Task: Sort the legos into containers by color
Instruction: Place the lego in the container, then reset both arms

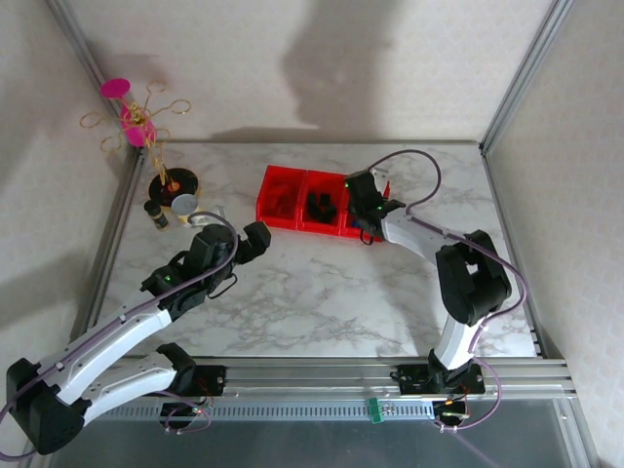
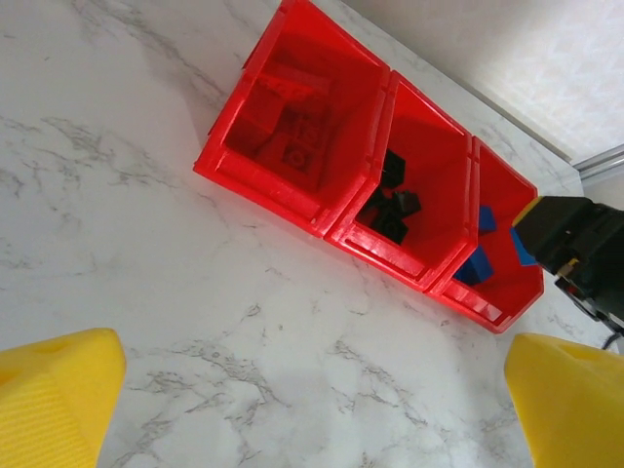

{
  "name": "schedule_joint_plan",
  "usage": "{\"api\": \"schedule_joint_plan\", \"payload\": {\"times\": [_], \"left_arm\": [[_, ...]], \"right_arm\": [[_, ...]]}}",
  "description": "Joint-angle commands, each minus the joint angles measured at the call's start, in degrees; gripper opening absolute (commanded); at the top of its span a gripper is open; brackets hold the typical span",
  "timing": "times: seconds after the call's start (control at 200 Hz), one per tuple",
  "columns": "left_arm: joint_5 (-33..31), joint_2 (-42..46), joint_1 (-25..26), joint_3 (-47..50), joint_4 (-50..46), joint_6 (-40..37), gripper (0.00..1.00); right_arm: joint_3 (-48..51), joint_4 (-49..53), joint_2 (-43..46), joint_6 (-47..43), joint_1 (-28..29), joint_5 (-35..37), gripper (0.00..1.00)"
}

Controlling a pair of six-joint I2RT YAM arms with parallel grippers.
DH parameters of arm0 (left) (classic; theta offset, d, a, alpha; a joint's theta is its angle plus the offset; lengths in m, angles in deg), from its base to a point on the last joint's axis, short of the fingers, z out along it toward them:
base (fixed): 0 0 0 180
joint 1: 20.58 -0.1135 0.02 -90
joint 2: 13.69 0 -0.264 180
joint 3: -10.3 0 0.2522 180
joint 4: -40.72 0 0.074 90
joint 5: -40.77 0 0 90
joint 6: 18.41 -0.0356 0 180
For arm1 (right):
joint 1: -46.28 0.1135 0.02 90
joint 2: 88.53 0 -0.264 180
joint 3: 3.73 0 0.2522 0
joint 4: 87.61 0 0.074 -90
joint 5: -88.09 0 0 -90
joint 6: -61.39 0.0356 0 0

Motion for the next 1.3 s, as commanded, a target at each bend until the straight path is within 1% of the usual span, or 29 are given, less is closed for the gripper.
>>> {"api": "schedule_joint_plan", "payload": {"times": [0.0, 0.075, 0.14, 0.235, 0.375, 0.436, 0.516, 0.596, 0.656, 0.731, 0.776, 0.901, 1.006, 1.076, 1.116, 1.181, 1.206, 1.257, 1.297], "left_arm": [[0.6, -0.8, -0.8, -1.1, 2.1, -1.1, 1.0], [0.6, -1.1, -0.9, -1.2, 2.2, -1.2, 1.0], [0.4, -1.0, -1.0, -1.3, 1.9, -1.1, 1.0], [-0.1, -0.5, -1.0, -0.9, 2.2, -1.3, 1.0], [-1.4, -1.1, -1.4, -0.7, 2.8, -2.1, 1.0], [-3.8, -1.4, -1.6, -0.6, 3.2, -2.5, 1.0], [-7.4, -2.1, -2.1, -0.5, 4.7, -4.2, 1.0], [-13.5, -3.6, -3.1, -0.4, 5.6, -5.5, 0.99], [-17.3, -5.1, -4.3, -0.3, 6.8, -7.1, 1.0], [-22.1, -7.3, -6.1, 0.3, 8.6, -8.3, 1.0], [-24.9, -8.4, -7.0, 1.4, 11.2, -9.7, 1.0], [-29.3, -11.3, -10.6, 5.6, 19.7, -14.1, 1.0], [-32.9, -13.1, -14.4, 10.1, 28.9, -19.0, 1.0], [-31.5, -14.5, -18.2, 13.3, 36.0, -22.2, 1.0], [-30.3, -15.4, -20.7, 14.7, 39.8, -23.3, 1.0], [-28.3, -17.0, -23.2, 17.6, 46.6, -25.5, 0.99], [-26.8, -17.3, -24.4, 17.2, 46.2, -25.4, 1.0], [-25.0, -17.7, -25.2, 17.9, 49.4, -27.7, 1.0], [-24.3, -17.8, -25.2, 19.5, 53.7, -30.4, 1.0]], "right_arm": [[-3.7, -1.2, -3.5, -2.2, -0.8, -1.1, 0.51], [-5.4, -1.0, -5.0, -2.7, -0.9, -1.3, 0.55], [-6.4, -0.5, -5.4, -2.8, -1.2, -2.0, 0.61], [-6.0, -1.4, -3.8, -3.5, -1.2, -2.8, 0.68], [-4.7, -0.6, -0.1, -3.9, -1.5, -1.0, 0.78], [-3.4, -0.2, 2.2, -4.1, -1.8, 0.5, 0.81], [0.1, -0.8, 6.7, -4.2, -2.5, 2.8, 0.89], [4.6, -1.7, 11.3, -3.8, -4.3, 5.3, 0.98], [7.8, -2.4, 14.4, -3.9, -6.1, 7.2, 0.99], [13.1, -5.0, 17.6, -5.4, -8.2, 12.8, 0.99], [16.3, -6.8, 19.4, -6.0, -9.9, 14.8, 0.99], [25.5, -15.5, 23.5, -9.4, -15.6, 16.3, 0.99], [32.0, -23.8, 23.8, -11.8, -20.0, 17.4, 0.99], [36.5, -31.3, 23.4, -13.9, -22.5, 15.1, 0.99], [38.8, -36.1, 22.6, -15.1, -23.9, 12.7, 0.99], [41.7, -43.4, 20.5, -16.7, -25.9, 7.9, 0.99], [42.6, -46.0, 19.5, -17.3, -26.3, 5.9, 0.99], [43.9, -51.6, 17.6, -19.1, -27.2, 2.4, 0.99], [43.3, -51.4, 17.2, -19.3, -27.4, 0.3, 0.99]]}}
